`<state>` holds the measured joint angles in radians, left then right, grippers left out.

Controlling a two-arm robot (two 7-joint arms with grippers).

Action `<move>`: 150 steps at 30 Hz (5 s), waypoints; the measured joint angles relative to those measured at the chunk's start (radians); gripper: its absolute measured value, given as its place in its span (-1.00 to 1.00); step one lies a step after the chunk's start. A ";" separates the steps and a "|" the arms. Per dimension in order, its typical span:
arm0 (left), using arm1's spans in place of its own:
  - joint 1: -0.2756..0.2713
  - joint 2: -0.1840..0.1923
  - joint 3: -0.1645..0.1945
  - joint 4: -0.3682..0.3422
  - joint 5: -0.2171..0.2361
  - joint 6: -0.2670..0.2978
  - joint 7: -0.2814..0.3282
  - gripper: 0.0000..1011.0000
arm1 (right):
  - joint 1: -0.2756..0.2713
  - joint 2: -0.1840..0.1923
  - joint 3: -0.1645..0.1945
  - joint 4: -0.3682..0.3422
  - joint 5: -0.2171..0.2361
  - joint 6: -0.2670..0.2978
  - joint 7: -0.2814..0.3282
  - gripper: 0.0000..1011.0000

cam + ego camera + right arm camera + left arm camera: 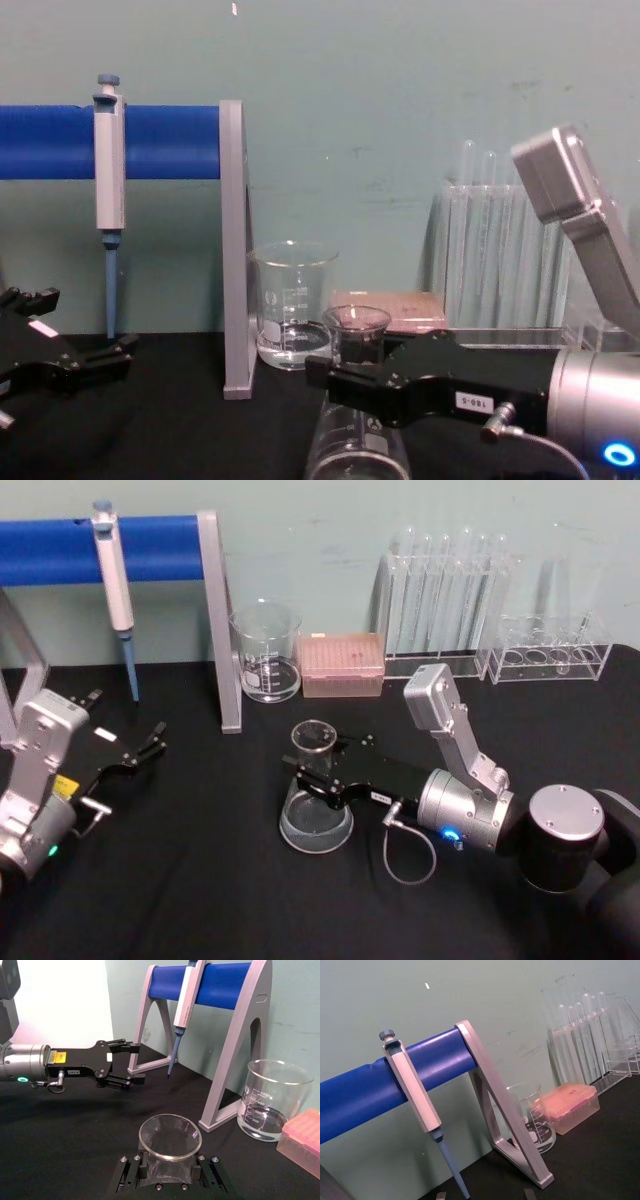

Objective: Grasp the erlenmeyer flask with one hand, shake it three times, then place it back.

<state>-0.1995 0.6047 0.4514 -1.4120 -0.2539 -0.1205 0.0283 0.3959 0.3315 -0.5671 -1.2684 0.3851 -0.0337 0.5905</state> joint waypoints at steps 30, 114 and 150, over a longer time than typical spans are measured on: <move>0.000 0.000 0.000 0.000 0.000 0.000 0.000 0.98 | -0.001 0.002 0.001 -0.001 0.000 0.002 0.000 0.87; 0.000 0.000 0.000 0.000 0.000 0.000 0.000 0.98 | -0.176 -0.063 0.245 0.004 -0.120 -0.117 -0.455 0.98; 0.000 0.000 0.000 0.000 0.000 0.000 0.000 0.98 | -0.170 -0.083 0.250 0.037 -0.152 -0.109 -0.442 0.98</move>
<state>-0.1996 0.6047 0.4514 -1.4120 -0.2539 -0.1205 0.0283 0.2260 0.2490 -0.3172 -1.2312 0.2328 -0.1428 0.1489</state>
